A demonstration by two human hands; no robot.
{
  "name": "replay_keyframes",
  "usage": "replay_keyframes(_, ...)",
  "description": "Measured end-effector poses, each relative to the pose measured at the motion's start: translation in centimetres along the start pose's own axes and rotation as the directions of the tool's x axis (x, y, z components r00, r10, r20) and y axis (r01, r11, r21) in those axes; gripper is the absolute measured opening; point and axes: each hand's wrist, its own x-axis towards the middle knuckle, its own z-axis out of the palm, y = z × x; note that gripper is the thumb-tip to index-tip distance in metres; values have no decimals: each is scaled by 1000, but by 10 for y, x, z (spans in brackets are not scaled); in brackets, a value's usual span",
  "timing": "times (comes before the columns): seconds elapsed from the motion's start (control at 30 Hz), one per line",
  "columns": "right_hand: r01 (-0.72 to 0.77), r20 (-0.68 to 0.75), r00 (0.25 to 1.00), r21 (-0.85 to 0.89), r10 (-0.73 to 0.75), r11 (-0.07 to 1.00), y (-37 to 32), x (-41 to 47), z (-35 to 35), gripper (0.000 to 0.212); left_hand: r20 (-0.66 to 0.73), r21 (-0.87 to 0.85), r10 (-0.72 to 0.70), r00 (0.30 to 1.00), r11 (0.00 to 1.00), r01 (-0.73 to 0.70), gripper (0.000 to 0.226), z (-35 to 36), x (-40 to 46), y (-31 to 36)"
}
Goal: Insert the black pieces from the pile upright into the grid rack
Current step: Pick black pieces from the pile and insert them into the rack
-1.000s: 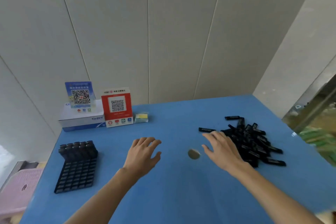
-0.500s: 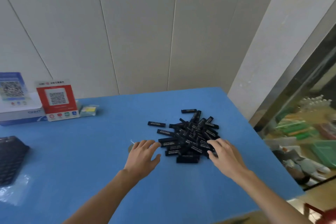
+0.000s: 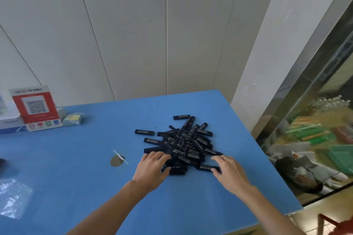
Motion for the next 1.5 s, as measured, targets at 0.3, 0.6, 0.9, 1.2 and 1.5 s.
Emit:
replay_keyframes(0.3,39,5,999,19,-39,999,12,-3,10,33,111,-74,-45,993,996,54,34,10,14,11)
replay_keyframes(0.6,50,34,998,63,-52,997,13,-1,11,32,128,-116,-46,991,991,61,31,8,16,14)
replay_keyframes(0.9,-14,-101,994,329,51,944,8,-3,-8,12,181,-117,-138,974,980,160,59,-4,2,-5)
replay_keyframes(1.2,86,-198,980,558,31,826,-45,22,-24,17,186,-205,-258,948,934,294,58,-36,-17,-23)
replay_keyframes(1.5,151,-94,988,676,-119,721,-147,44,-27,27,202,-361,-344,917,844,396,66,-84,-54,-64)
